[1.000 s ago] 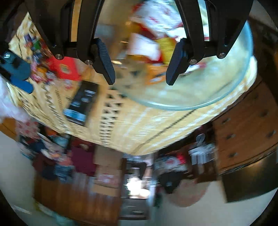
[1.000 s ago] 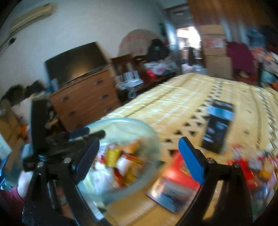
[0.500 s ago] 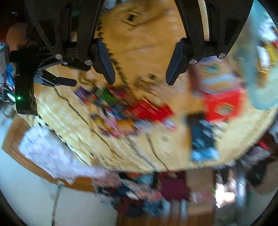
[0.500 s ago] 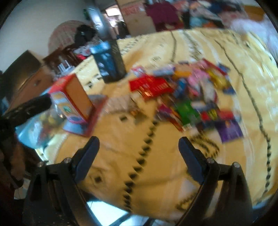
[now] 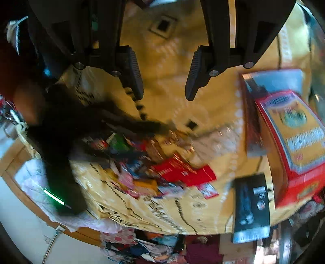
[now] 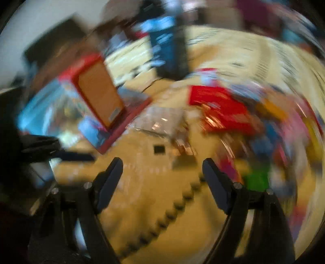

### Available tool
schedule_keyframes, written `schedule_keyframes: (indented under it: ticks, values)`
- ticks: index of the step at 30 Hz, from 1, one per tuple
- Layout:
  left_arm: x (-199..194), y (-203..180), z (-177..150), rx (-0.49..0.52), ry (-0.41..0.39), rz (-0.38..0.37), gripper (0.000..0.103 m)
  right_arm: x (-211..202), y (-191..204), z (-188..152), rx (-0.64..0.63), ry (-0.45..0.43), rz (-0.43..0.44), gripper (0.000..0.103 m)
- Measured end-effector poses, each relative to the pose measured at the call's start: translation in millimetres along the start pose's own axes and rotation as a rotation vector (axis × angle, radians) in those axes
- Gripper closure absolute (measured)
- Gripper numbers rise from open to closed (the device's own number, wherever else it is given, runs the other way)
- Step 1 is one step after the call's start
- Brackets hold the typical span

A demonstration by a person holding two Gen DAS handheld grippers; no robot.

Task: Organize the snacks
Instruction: 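Move both open tools back to the snack pile, then grasp the speckled clear bag with the right tool while the left tool grasps the silver wrapper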

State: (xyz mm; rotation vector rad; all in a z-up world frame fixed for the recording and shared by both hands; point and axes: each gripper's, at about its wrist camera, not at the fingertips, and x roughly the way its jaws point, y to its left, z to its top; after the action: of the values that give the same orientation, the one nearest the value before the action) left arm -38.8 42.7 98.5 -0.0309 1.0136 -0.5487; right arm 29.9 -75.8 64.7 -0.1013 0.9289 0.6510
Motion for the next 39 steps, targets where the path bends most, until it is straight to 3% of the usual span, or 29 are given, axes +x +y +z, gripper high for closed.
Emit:
schedule_keyframes:
  ticks: [5, 9, 11, 16, 18, 20, 22, 28, 30, 33, 37, 39]
  values:
    - [4.0, 3.6, -17.7, -0.036, 0.053, -0.105, 0.058, 79.6, 1.8, 51.8, -0.292, 0.224, 0.053, 0.016]
    - [8.6, 5.1, -17.8, -0.028, 0.066, -0.136, 0.056, 117.8, -0.5, 75.3, -0.373, 0.325, 0.095, 0.016]
    - [12.7, 7.7, -15.0, -0.029, 0.071, -0.157, 0.056, 134.7, 3.3, 81.0, -0.419, 0.369, 0.097, 0.005]
    - [22.6, 10.2, -10.8, -0.025, 0.081, -0.165, 0.056, 157.0, 8.6, 84.0, -0.444, 0.412, 0.109, 0.007]
    - [23.8, 9.9, -10.3, -0.032, 0.077, -0.172, 0.056, 154.4, 7.5, 85.4, -0.410, 0.381, 0.116, 0.018]
    - [23.8, 10.5, -10.6, -0.039, 0.076, -0.172, 0.056, 148.7, 6.9, 83.7, -0.375, 0.356, 0.106, 0.037]
    - [23.7, 11.1, -11.1, -0.039, 0.077, -0.169, 0.056, 138.4, 7.4, 81.6, -0.349, 0.321, 0.092, 0.041]
    - [20.5, 7.8, -14.5, -0.026, 0.077, -0.157, 0.054, 75.5, 14.3, 56.1, -0.222, 0.148, 0.066, 0.043]
    - [20.5, 8.8, -16.8, -0.033, 0.075, -0.145, 0.047, 39.9, 7.5, 39.3, -0.132, 0.074, 0.031, 0.043]
    - [27.5, 14.1, -15.9, -0.062, 0.074, -0.114, 0.047, -14.0, -10.9, 0.6, 0.060, -0.006, -0.067, 0.042]
    - [48.7, 25.8, 5.2, -0.144, 0.063, -0.069, 0.047, -46.4, -34.2, -68.0, 0.331, -0.007, -0.161, 0.042]
    - [57.5, 28.8, 20.8, -0.178, 0.037, -0.052, 0.047, -52.9, -41.9, -94.0, 0.410, 0.004, -0.157, 0.042]
